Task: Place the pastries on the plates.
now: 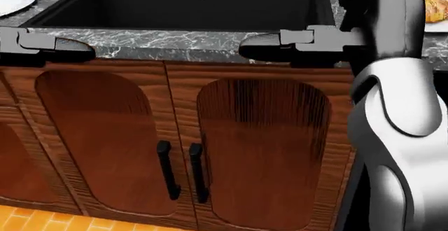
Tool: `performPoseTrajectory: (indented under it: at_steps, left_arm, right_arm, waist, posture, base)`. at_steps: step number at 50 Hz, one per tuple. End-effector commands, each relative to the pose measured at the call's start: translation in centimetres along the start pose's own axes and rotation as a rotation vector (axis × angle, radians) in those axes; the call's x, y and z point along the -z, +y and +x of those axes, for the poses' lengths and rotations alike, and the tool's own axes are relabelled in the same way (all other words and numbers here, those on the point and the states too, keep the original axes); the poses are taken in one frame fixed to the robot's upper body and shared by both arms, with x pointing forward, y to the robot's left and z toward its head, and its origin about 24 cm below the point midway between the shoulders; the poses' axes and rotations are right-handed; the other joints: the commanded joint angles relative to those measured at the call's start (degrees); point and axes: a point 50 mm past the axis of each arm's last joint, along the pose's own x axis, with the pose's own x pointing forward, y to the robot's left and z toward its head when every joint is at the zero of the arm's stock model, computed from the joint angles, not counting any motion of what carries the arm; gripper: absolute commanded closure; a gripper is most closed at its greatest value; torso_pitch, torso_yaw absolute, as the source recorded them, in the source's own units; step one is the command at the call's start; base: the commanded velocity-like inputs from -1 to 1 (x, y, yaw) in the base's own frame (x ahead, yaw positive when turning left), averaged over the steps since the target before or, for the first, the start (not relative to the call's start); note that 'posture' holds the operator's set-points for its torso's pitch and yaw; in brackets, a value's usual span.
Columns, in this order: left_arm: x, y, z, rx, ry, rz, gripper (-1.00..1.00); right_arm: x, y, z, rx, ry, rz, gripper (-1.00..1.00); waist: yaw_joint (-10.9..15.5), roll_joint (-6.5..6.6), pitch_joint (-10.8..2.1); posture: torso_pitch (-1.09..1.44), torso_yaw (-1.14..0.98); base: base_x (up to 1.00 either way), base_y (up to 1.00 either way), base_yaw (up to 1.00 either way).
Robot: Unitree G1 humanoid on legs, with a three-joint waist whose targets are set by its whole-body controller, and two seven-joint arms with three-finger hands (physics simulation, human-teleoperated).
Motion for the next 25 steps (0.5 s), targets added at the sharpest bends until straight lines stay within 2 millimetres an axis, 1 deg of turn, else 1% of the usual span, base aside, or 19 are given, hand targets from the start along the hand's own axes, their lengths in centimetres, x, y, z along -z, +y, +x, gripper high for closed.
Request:
performPoseTrajectory:
  at_steps: [1,2,3,5,8,11,12,13,14,15,16,17,19,20,21,22,23,24,25]
  left_arm:
    - [-0.34,0.46,0.16,-0.022,-0.016,0.012,-1.0]
    - [-0.36,0.41,0.16,-0.019,-0.017,0.012,-1.0]
    - [-0.37,0.38,0.16,-0.017,-0.018,0.011,-1.0]
    - [-0.22,0.38,0.12,-0.019,-0.017,0.012,-1.0]
    - [-0.09,0.39,0.02,-0.02,-0.015,0.012,-1.0]
    - [-0.1,0.43,-0.04,-0.021,-0.016,0.012,-1.0]
    - [-0.08,0.45,-0.06,-0.022,-0.016,0.011,-1.0]
    - [-0.03,0.46,-0.09,-0.023,-0.016,0.012,-1.0]
    - [0.02,0.5,-0.11,-0.024,-0.015,0.012,-1.0]
    - [0.04,0.52,-0.13,-0.026,-0.014,0.012,-1.0]
    - [0.02,0.55,-0.14,-0.027,-0.015,0.011,-1.0]
    - [0.05,0.56,-0.15,-0.027,-0.015,0.011,-1.0]
    - [0.08,0.58,-0.17,-0.027,-0.014,0.011,-1.0]
    - [0.12,0.6,-0.17,-0.028,-0.014,0.011,-1.0]
    - [0.14,0.61,-0.17,-0.028,-0.014,0.012,-1.0]
    - [0.13,0.61,-0.16,-0.029,-0.015,0.011,-1.0]
    - [0.16,0.61,-0.16,-0.029,-0.014,0.013,-1.0]
    - [0.16,0.62,-0.16,-0.029,-0.014,0.012,-1.0]
    - [0.19,0.63,-0.18,-0.03,-0.013,0.012,-1.0]
  right_arm:
    - [-0.85,0.59,-0.03,-0.03,-0.049,0.009,-1.0]
    - [-0.98,0.63,-0.06,-0.032,-0.052,0.016,-1.0]
    - [-1.04,0.59,-0.08,-0.032,-0.056,0.015,-1.0]
    - [-1.12,0.49,-0.19,-0.029,-0.062,0.015,-1.0]
    - [-1.08,0.5,-0.33,-0.029,-0.062,0.02,-1.0]
    - [-1.09,0.48,-0.34,-0.026,-0.062,0.023,-1.0]
    - [-1.07,0.51,-0.36,-0.027,-0.062,0.023,-1.0]
    - [-1.03,0.53,-0.38,-0.027,-0.06,0.022,-1.0]
    - [-1.0,0.56,-0.41,-0.029,-0.06,0.022,-1.0]
    - [-0.93,0.55,-0.39,-0.028,-0.058,0.021,-1.0]
    - [-0.91,0.57,-0.39,-0.028,-0.055,0.019,-1.0]
    - [-0.92,0.6,-0.41,-0.031,-0.056,0.018,-1.0]
    - [-0.93,0.58,-0.38,-0.028,-0.055,0.023,-1.0]
    - [-0.92,0.6,-0.36,-0.027,-0.056,0.019,-1.0]
    - [-0.93,0.62,-0.36,-0.027,-0.056,0.021,-1.0]
    - [-0.93,0.63,-0.34,-0.028,-0.057,0.017,-1.0]
    - [-0.92,0.63,-0.33,-0.027,-0.058,0.019,-1.0]
    - [-0.95,0.67,-0.35,-0.03,-0.06,0.01,-1.0]
    - [-0.94,0.66,-0.34,-0.029,-0.059,0.017,-1.0]
  waist:
    - [1.08,3.28,-1.16]
    - [2.04,1.5,0.14]
    - [1.37,0.94,0.38]
    - [3.06,-0.53,-0.01]
    - [3.93,-3.2,1.42]
    - [4.45,-5.85,1.21]
    - [4.19,-7.79,0.14]
    - [2.85,-6.87,1.56]
    - [3.74,-7.1,1.65]
    - [3.16,-6.95,-0.23]
    - [3.11,-7.67,-0.94]
    - [2.6,-7.12,-1.49]
    - [1.64,-5.66,-1.5]
    - [1.72,-4.22,-1.22]
    - [2.73,-1.14,-1.64]
    - [4.24,2.32,-1.26]
    - [4.28,1.35,-1.55]
    - [4.18,1.98,-1.0]
    - [5.09,1.17,-0.99]
  posture:
    - [-0.16,0.0]
    - [-0.16,0.0]
    - [-0.16,0.0]
    - [-0.16,0.0]
    - [-0.16,0.0]
    - [-0.16,0.0]
    - [-0.16,0.0]
    - [-0.16,0.0]
    - [-0.16,0.0]
    - [-0.16,0.0]
    - [-0.16,0.0]
    - [-0.16,0.0]
    - [-0.16,0.0]
    - [-0.16,0.0]
    - [-0.16,0.0]
    - [-0.16,0.0]
    - [-0.16,0.0]
    - [-0.16,0.0]
    - [-0.16,0.0]
  base:
    - [0.44,0.68,0.0]
    - [0.44,0.68,0.0]
    - [0.44,0.7,0.0]
    - [0.54,0.86,0.0]
    - [0.58,0.91,0.0]
    - [0.59,0.91,0.0]
    - [0.6,0.9,0.0]
    - [0.59,0.91,0.0]
    - [0.59,0.88,0.0]
    - [0.59,0.87,0.0]
    - [0.55,0.56,0.0]
    - [0.53,0.52,0.0]
    - [0.46,0.45,0.0]
    - [0.23,0.23,0.0]
    - [0.18,0.2,0.0]
    - [0.16,0.17,0.0]
    - [0.15,0.17,0.0]
    - [0.15,0.16,0.0]
    - [0.15,0.16,0.0]
